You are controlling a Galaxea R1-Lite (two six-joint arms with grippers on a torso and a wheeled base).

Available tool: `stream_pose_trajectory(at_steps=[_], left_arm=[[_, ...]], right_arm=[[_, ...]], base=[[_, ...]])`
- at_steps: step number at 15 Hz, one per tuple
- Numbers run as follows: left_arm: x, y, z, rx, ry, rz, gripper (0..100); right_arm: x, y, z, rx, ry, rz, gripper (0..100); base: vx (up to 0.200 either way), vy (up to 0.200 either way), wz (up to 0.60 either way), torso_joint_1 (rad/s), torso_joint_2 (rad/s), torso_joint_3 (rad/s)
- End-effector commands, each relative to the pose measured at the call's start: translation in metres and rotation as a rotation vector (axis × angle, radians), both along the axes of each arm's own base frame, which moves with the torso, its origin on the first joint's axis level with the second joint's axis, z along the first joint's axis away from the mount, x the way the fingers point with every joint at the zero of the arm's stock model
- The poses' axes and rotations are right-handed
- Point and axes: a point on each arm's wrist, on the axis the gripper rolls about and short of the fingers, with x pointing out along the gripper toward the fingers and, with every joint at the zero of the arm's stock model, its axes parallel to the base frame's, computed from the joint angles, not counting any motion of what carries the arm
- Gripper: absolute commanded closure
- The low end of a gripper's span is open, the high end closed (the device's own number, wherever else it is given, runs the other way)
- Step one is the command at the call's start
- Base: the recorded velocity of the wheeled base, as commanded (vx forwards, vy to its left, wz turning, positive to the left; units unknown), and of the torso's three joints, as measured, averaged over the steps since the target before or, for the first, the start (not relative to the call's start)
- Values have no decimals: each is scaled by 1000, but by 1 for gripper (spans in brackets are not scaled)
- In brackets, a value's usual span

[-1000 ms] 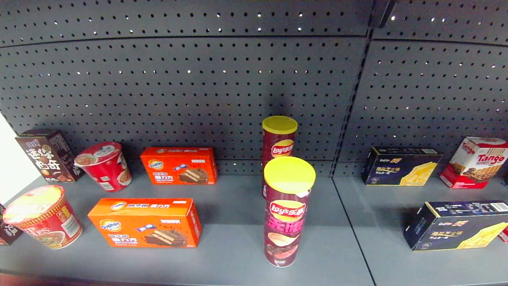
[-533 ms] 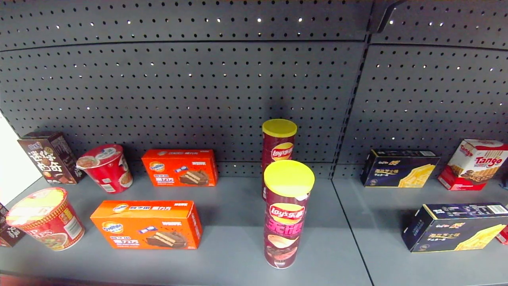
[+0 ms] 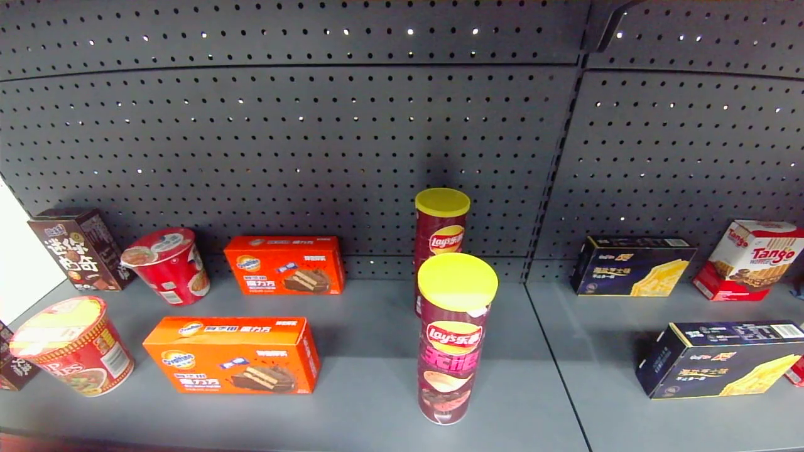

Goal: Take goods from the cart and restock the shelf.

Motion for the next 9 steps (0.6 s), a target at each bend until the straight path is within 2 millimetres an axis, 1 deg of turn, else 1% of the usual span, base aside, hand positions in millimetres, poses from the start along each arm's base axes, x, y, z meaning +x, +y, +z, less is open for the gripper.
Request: stream_pose_trajectory(at_steps=[1,9], left_arm=[[0,0,0,-1,-1,-1,0],[0,0,0,-1,-1,-1,0]], right_arm=[[0,0,0,-1,4,1,0],[0,0,0,0,2,1,0]], base=[[0,0,0,0,0,0],[0,0,0,0,0,0]])
